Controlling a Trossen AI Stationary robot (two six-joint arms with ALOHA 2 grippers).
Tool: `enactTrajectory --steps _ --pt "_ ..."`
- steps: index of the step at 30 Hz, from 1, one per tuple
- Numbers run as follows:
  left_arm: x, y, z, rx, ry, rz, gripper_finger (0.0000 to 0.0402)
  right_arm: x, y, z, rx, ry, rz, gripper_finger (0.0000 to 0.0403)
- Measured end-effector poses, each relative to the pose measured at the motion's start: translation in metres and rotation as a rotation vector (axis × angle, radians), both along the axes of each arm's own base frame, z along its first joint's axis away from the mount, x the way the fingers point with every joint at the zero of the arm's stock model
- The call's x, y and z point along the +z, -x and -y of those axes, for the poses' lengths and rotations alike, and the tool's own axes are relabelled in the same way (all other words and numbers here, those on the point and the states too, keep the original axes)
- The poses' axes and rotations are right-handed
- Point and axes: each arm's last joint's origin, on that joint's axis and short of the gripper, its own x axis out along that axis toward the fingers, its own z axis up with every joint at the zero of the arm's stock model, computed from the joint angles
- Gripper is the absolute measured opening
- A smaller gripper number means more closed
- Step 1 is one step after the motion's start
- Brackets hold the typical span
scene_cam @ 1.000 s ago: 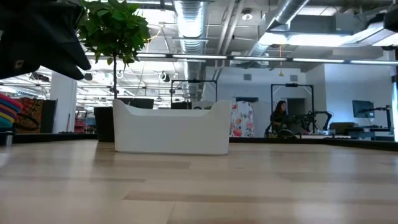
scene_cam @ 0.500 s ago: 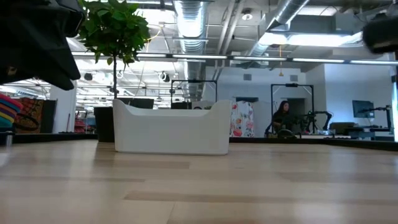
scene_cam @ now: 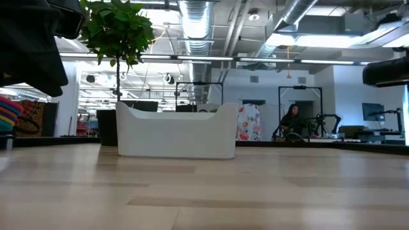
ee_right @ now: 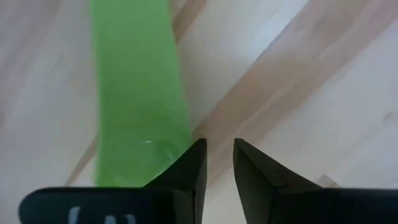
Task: Nest measuring cups in basket
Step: Stack the green measuring cup into the red measuring cup
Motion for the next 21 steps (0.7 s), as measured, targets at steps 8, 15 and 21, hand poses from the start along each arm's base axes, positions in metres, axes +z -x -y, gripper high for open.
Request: enactTrajectory --steps 8,15,21 --pt "-0.002 0.002 -0.001 0.000 -0.019 -0.021 0.0071 0.011 -0.010 0.013 -0.203 -0.030 0.036 0.0102" --pt "0.001 0.001 -0.004 -0.009 -0.025 -0.020 0.0071 0.039 -0.011 0.033 -0.220 -0.077 0.063 0.0101" --pt "0.012 0.005 -0.011 -0.010 -0.033 0.004 0.0071 0.032 0.012 0.017 -0.044 -0.176 -0.070 0.0101"
